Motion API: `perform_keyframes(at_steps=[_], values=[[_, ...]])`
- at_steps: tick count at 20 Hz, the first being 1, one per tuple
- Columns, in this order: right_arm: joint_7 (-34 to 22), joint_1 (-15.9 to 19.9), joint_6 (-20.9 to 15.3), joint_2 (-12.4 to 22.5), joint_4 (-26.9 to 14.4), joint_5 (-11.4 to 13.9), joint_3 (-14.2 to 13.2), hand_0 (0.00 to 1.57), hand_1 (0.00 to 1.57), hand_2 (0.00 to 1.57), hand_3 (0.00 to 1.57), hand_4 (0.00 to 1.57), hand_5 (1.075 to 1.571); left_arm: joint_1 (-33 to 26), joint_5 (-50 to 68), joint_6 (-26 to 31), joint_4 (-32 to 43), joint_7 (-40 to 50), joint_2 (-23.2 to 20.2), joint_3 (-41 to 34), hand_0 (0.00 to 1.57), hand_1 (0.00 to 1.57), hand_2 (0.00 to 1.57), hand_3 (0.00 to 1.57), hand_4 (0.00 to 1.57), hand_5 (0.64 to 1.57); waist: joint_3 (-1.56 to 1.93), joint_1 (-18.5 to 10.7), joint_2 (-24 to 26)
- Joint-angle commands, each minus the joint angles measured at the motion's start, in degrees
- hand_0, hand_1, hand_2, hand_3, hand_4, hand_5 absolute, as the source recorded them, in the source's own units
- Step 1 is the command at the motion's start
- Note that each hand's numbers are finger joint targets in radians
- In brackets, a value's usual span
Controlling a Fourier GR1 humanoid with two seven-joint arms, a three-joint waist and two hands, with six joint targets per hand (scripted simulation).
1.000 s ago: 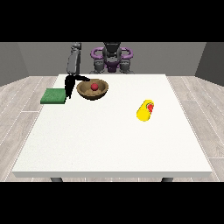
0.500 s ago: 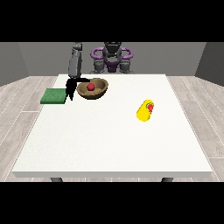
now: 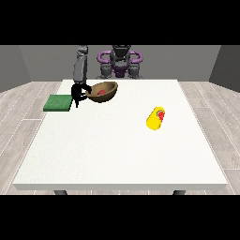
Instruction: Pick the cup and pour the ball into the bowl, then pick the bowl and place it on the pad
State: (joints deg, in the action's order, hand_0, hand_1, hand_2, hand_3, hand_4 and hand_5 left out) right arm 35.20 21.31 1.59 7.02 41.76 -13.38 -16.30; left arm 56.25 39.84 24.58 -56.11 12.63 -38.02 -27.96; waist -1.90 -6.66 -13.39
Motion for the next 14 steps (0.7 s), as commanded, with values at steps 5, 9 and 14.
perform_keyframes(at_steps=[5, 9, 14], values=[[-18.05, -0.10, -7.80, 8.01, 0.46, 4.93, 3.29, 1.57, 1.57, 1.57, 1.43, 1.09, 1.564, -2.87, -0.82, 0.16, 4.34, 0.25, -1.26, -0.53, 0.00, 0.00, 0.00, 0.00, 0.00, 1.571, 1.64, 3.85, 2.72], [-27.57, 1.93, -7.15, 8.36, 3.61, 1.87, 3.61, 1.57, 1.57, 1.57, 1.35, 1.12, 1.559, -6.25, -1.61, 0.88, 6.30, -1.43, -2.30, -1.47, 0.00, 0.00, 0.00, 0.00, 0.00, 1.571, 1.71, 6.30, 7.06], [-32.63, 3.15, -2.05, 17.67, 5.32, 3.59, 4.60, 1.57, 1.57, 1.57, 0.97, 1.18, 1.561, -8.66, -1.37, 2.99, 8.34, -3.64, -4.37, -3.16, 0.00, 0.00, 0.00, 0.00, 0.00, 1.571, 1.78, 9.35, 5.83]])
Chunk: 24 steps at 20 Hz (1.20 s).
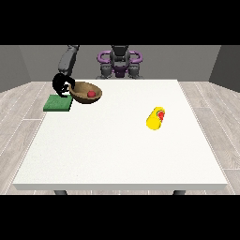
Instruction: Pick the cup and pour the ball into the bowl, then pick the bowl and place it on the pad
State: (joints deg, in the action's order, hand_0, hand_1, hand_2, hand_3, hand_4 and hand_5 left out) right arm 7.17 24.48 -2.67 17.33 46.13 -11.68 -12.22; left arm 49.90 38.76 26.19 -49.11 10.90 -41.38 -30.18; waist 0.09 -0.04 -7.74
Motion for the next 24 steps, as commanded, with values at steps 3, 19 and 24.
perform_keyframes(at_steps=[3, 19, 24], values=[[-1.98, 1.10, 6.09, 10.11, -0.85, 1.83, -0.28, 1.57, 1.57, 1.57, 1.17, 1.16, 1.568, 0.30, 1.60, 0.91, 1.48, -0.50, -3.97, -2.16, 0.00, 0.00, 0.00, 0.00, 0.00, 1.571, -0.09, 2.11, -2.98], [7.71, 9.93, 13.33, 24.33, -20.39, 0.02, -10.00, 1.57, 1.57, 1.57, 0.81, 1.18, 1.565, 7.11, 7.21, -7.23, -16.01, 7.28, 0.70, 4.04, 0.00, 0.00, 0.00, 0.00, 0.00, 1.571, 0.06, -5.44, -11.69], [10.21, 10.51, 15.48, 25.17, -25.55, -2.91, -13.76, 1.57, 1.57, 1.57, 0.88, 1.05, 1.560, 7.49, 8.72, -8.55, -21.67, 7.49, -1.68, 2.52, 0.00, 0.00, 0.00, 0.00, 0.00, 1.569, 0.16, -6.44, -16.42]])
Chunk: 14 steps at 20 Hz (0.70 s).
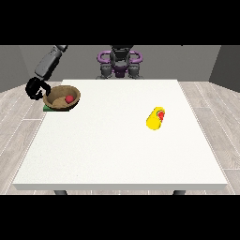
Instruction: Pick the cup and pour the ball into the bowl, then pick the bowl and place it on the pad
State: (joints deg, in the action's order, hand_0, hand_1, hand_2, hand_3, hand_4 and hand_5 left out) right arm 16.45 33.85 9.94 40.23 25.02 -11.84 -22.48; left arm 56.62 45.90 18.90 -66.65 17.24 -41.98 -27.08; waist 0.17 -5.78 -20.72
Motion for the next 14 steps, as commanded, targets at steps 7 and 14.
perform_keyframes(at_steps=[7, 14], values=[[-0.17, 5.47, -2.95, 8.43, -6.69, -0.84, -4.06, 0.89, 0.89, 0.79, 0.98, 0.00, 1.527, 3.28, 3.48, -5.70, -10.14, 4.40, -3.99, -1.05, 0.00, 0.00, 0.00, 0.00, 0.00, 1.565, 0.05, 0.17, -7.89], [-0.48, 6.64, -1.03, 9.75, -7.84, -2.64, -5.83, 0.39, 0.39, 0.34, 0.29, 0.00, 1.414, -4.17, 5.23, -4.34, -13.80, 3.91, -2.57, -2.35, 0.00, 0.00, 0.00, 0.00, 0.00, 1.564, -0.08, -0.41, -5.47]])
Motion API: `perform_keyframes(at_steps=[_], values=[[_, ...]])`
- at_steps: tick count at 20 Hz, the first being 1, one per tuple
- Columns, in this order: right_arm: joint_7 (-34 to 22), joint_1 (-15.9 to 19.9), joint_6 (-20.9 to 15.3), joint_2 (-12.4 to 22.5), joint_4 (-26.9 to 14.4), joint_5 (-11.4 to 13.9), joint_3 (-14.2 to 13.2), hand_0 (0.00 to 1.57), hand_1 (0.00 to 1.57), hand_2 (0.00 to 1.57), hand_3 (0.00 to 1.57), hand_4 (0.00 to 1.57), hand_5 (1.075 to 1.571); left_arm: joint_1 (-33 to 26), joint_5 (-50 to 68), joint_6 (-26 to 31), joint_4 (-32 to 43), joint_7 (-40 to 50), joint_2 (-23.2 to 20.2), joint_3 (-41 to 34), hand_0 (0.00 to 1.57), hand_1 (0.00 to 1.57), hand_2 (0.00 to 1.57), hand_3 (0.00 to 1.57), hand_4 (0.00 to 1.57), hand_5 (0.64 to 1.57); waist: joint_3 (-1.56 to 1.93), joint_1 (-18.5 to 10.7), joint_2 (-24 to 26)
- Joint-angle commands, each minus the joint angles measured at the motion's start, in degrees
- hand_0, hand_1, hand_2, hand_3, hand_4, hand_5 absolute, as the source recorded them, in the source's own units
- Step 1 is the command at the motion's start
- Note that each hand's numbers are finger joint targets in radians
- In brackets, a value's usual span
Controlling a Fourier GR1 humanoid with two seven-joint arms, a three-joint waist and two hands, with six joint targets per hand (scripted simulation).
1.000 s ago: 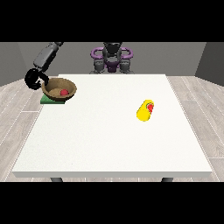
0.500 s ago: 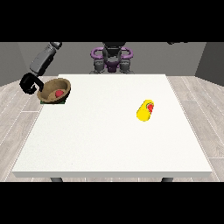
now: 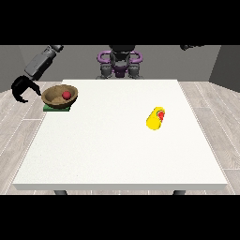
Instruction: Pick the cup and pour the ball into the bowl, then pick the bowl and place it on the pad
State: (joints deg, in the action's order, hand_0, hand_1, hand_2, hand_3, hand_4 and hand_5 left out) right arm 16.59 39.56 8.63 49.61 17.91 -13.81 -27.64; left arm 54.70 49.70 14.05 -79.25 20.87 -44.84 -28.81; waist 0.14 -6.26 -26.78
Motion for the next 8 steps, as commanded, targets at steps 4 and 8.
perform_keyframes(at_steps=[4, 8], values=[[-2.23, -0.34, 5.31, 3.57, -2.24, -1.10, -1.04, 0.37, 0.37, 0.25, 0.00, 0.00, 1.416, -6.64, 3.07, -1.55, -5.49, 1.77, 2.52, -0.86, 0.00, 0.00, 0.00, 0.00, 0.00, 1.566, -0.04, 0.61, 3.55], [-7.88, 4.62, 9.47, 3.60, 3.13, -1.48, 0.84, 0.38, 0.38, 0.12, 0.41, 0.31, 1.374, -7.80, -0.98, 1.42, 3.25, -1.48, 4.24, 1.77, 0.00, 0.00, 0.00, 0.00, 0.00, 1.566, -0.24, 3.03, 10.10]])
